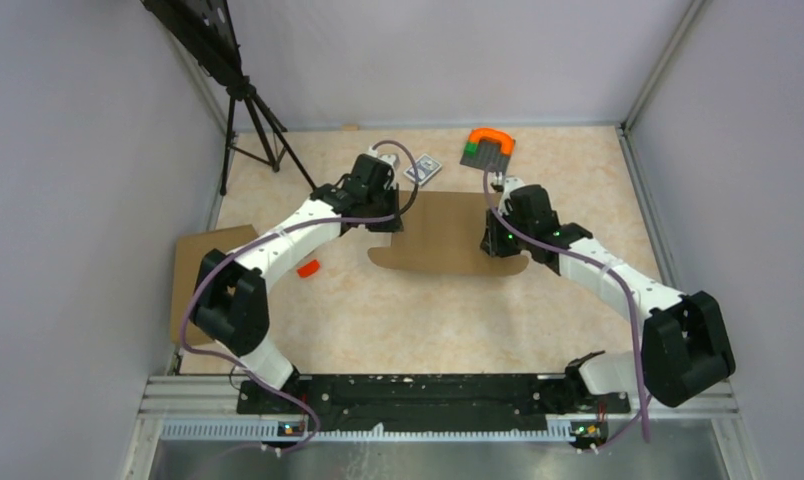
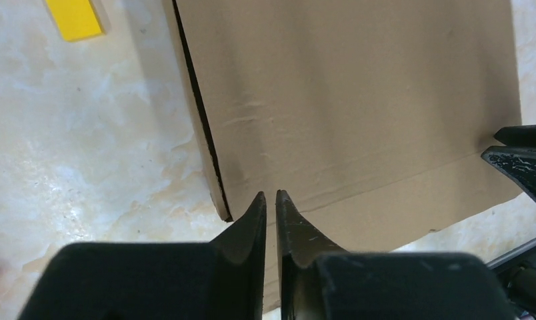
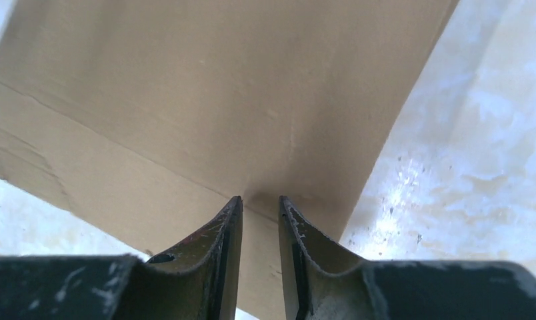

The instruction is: Fold the paper box

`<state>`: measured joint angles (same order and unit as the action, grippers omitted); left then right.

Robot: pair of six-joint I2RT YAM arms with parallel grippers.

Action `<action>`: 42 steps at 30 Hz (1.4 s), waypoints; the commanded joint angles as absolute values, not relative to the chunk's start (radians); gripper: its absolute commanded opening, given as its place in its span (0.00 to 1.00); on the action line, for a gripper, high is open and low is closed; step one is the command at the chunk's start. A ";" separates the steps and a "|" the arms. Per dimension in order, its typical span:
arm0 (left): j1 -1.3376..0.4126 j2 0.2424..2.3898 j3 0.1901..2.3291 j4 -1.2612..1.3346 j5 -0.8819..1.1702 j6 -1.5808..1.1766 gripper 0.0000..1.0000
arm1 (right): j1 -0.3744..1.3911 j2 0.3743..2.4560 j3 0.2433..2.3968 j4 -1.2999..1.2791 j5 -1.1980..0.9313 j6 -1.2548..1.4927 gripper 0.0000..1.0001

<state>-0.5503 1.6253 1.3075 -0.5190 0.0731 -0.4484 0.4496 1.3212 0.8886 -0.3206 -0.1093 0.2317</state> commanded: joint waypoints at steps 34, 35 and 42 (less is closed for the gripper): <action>-0.532 1.634 1.134 -0.434 0.090 -0.489 0.07 | 0.428 1.329 0.803 -0.310 -0.043 0.270 0.26; -0.531 1.628 1.134 -0.435 0.087 -0.489 0.07 | 0.428 1.325 0.809 -0.315 -0.046 0.271 0.26; -0.528 1.469 1.075 -0.413 -0.042 -0.465 0.11 | 0.392 1.208 0.799 -0.310 -0.023 0.295 0.32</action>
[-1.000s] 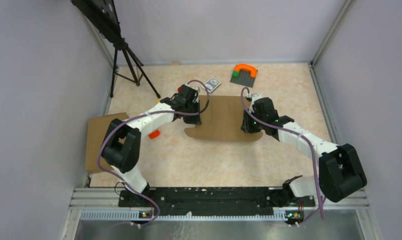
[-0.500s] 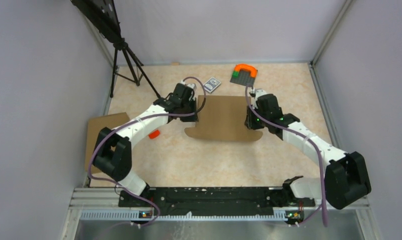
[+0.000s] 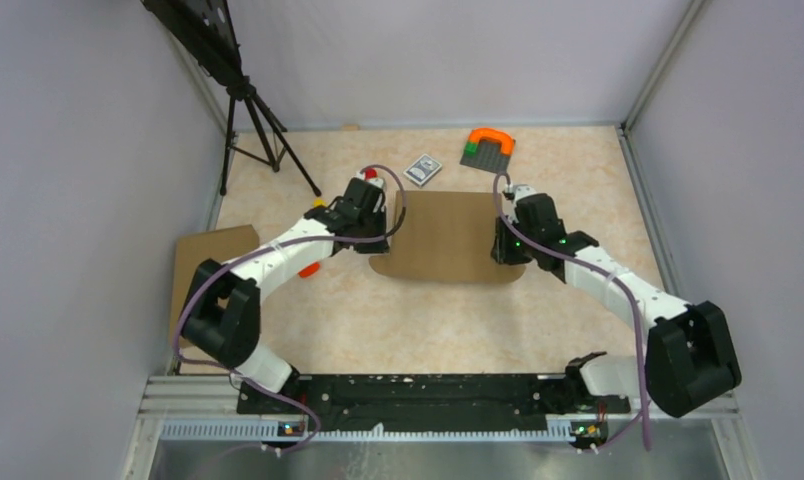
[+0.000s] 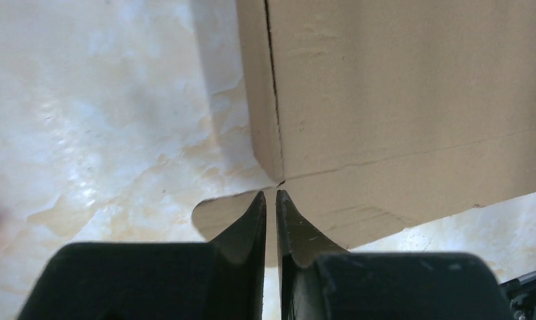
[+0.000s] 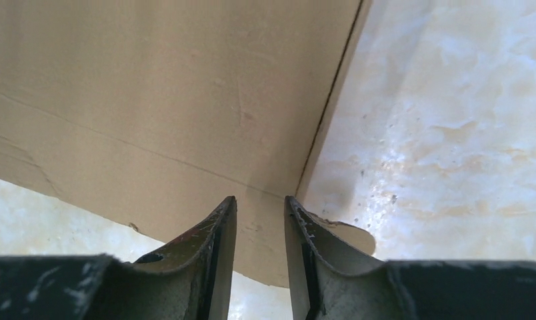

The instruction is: Fold the paper box

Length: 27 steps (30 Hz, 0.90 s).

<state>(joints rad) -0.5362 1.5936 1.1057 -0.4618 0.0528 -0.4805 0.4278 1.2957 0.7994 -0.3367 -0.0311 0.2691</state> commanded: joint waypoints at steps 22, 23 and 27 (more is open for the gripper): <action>-0.452 1.207 0.764 -0.311 -0.042 -0.549 0.76 | 0.212 1.118 0.761 -0.257 -0.232 0.338 0.84; -0.452 1.179 0.733 -0.299 -0.032 -0.571 0.92 | 0.213 1.123 0.783 -0.260 -0.221 0.336 0.85; -0.451 1.081 0.632 -0.270 0.042 -0.631 0.96 | 0.214 1.207 0.937 -0.294 -0.180 0.328 0.85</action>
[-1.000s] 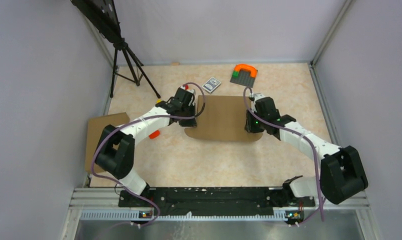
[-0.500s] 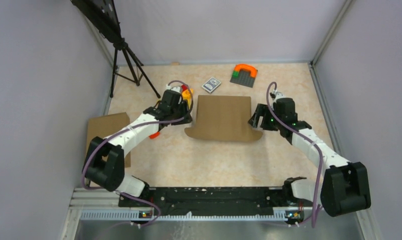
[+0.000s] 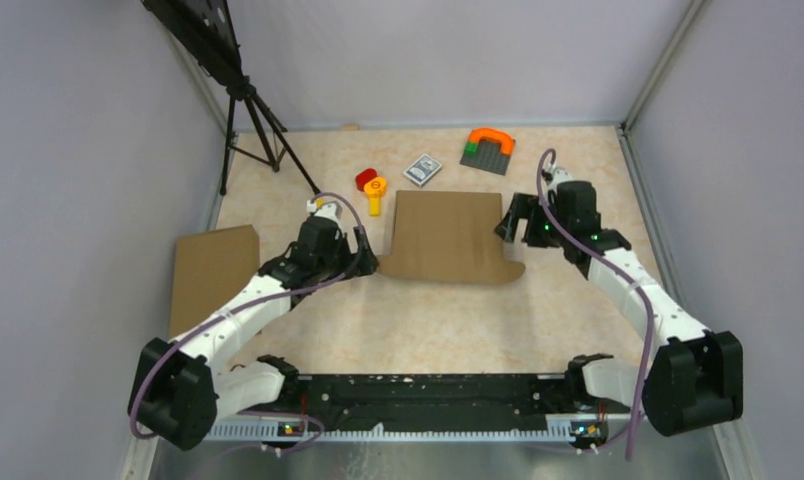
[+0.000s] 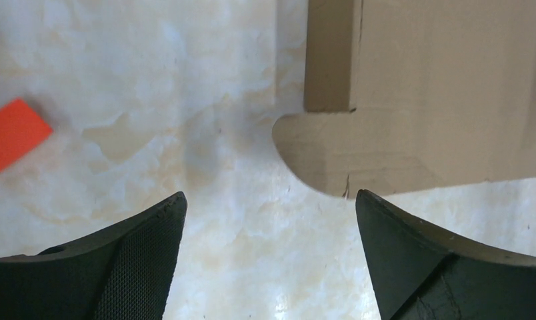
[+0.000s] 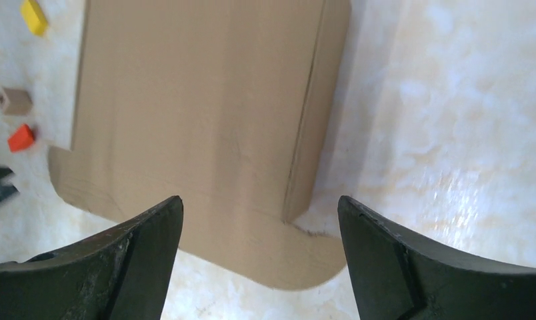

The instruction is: Fold the paper box

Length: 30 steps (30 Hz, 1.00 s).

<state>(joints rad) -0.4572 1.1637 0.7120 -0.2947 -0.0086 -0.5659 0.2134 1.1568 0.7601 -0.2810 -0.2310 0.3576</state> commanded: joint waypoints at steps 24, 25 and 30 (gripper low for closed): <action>-0.721 1.212 0.503 0.240 0.292 -1.021 0.87 | 0.194 2.142 1.778 -0.405 -0.620 0.137 0.67; -0.721 1.240 0.513 0.262 0.315 -1.032 0.86 | 0.191 2.165 1.789 -0.410 -0.648 0.131 0.65; -0.721 1.356 0.514 0.417 0.360 -1.118 0.75 | 0.190 2.197 1.767 -0.404 -0.711 0.091 0.64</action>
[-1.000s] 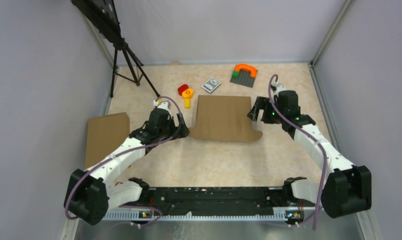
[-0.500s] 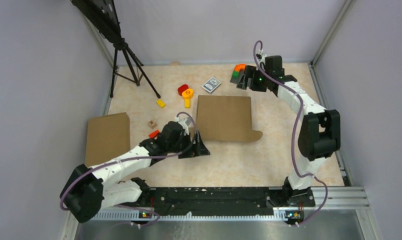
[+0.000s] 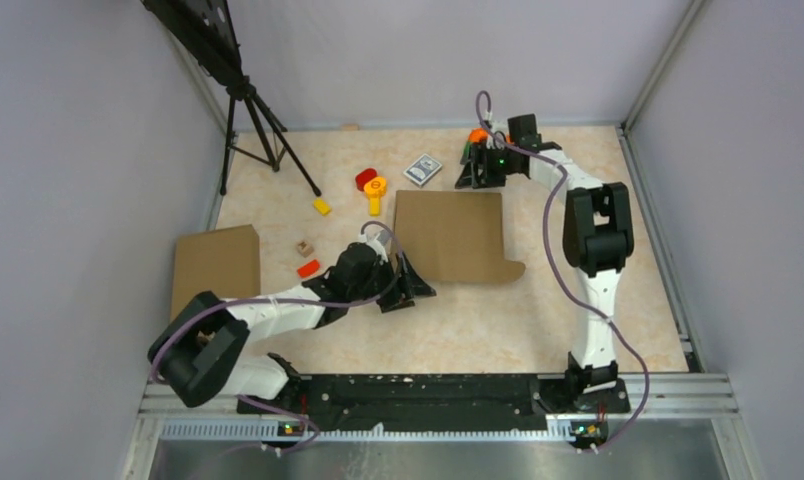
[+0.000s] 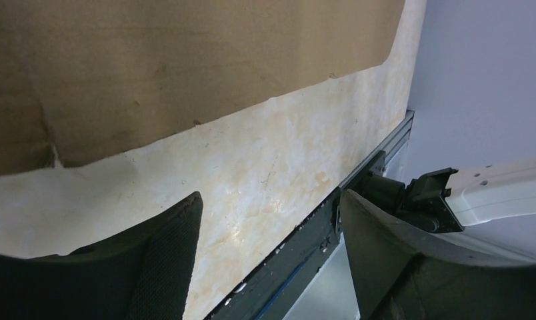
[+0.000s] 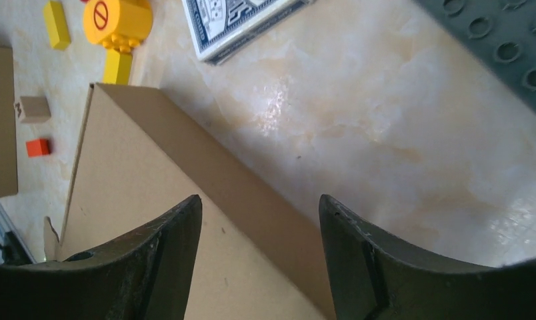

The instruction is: Fold the paper box

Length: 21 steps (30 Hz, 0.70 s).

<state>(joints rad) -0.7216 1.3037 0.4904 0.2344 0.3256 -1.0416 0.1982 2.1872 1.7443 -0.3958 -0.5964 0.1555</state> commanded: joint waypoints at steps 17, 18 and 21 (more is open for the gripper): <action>-0.720 1.241 0.350 0.463 0.290 -1.150 0.71 | 0.189 1.733 1.044 -0.055 -0.585 0.310 0.58; -0.719 1.220 0.339 0.446 0.294 -1.150 0.71 | 0.190 1.710 1.020 -0.060 -0.558 0.314 0.58; -0.723 1.134 0.306 0.360 0.306 -1.167 0.72 | 0.190 1.666 0.984 -0.077 -0.542 0.302 0.58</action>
